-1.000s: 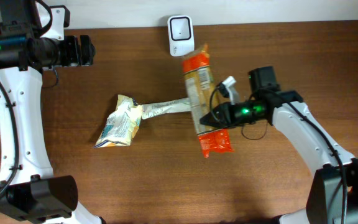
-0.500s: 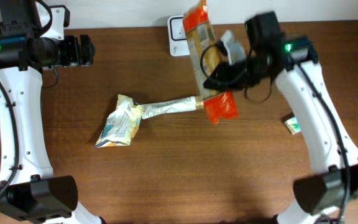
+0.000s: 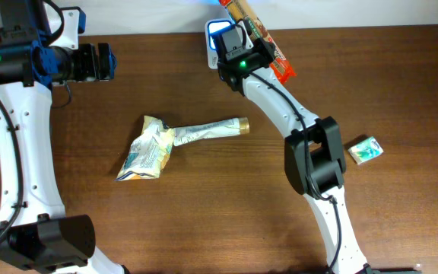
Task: Scan the item barcode
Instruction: 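Hold the pasta package in front of the scanner, then place the pasta package on the right side of the table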
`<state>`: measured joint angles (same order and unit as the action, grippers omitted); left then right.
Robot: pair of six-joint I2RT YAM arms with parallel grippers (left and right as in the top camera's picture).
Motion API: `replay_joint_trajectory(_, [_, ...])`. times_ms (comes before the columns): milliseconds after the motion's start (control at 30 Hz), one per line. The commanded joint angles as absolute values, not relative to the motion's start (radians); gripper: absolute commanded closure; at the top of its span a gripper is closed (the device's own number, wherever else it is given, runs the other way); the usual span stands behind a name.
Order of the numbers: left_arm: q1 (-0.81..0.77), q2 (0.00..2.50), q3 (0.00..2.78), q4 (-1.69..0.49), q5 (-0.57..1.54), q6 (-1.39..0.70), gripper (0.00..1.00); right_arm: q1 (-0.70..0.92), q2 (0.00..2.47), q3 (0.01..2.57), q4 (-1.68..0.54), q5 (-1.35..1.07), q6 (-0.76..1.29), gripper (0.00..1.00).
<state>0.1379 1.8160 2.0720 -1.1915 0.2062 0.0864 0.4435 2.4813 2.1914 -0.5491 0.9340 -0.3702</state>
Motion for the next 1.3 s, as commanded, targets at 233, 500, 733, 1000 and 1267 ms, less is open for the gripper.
replay_joint_trajectory(233, [0.141, 1.811, 2.076, -1.191, 0.210, 0.102, 0.01, 0.480, 2.571, 2.242, -0.298, 1.111, -0.582, 0.96])
replay_joint_trajectory(500, [0.141, 1.811, 2.076, -1.191, 0.210, 0.102, 0.01, 0.491, 2.587, 2.242, -0.297, 1.142, -0.640, 0.96])
replay_joint_trajectory(733, [0.141, 1.811, 2.076, -1.191, 0.210, 0.102, 0.01, 0.491, 2.399, 2.243, -0.327, 1.148, -0.648, 0.96])
replay_joint_trajectory(1000, [0.141, 1.811, 2.076, -1.191, 0.210, 0.102, 0.01, 0.362, 1.859, 2.243, -1.248, 0.126, 0.092, 0.96])
replay_joint_trajectory(1267, [0.141, 1.811, 2.076, -1.191, 0.210, 0.102, 0.01, -0.210, 1.855, 1.822, -1.388, -0.300, 0.117, 0.96])
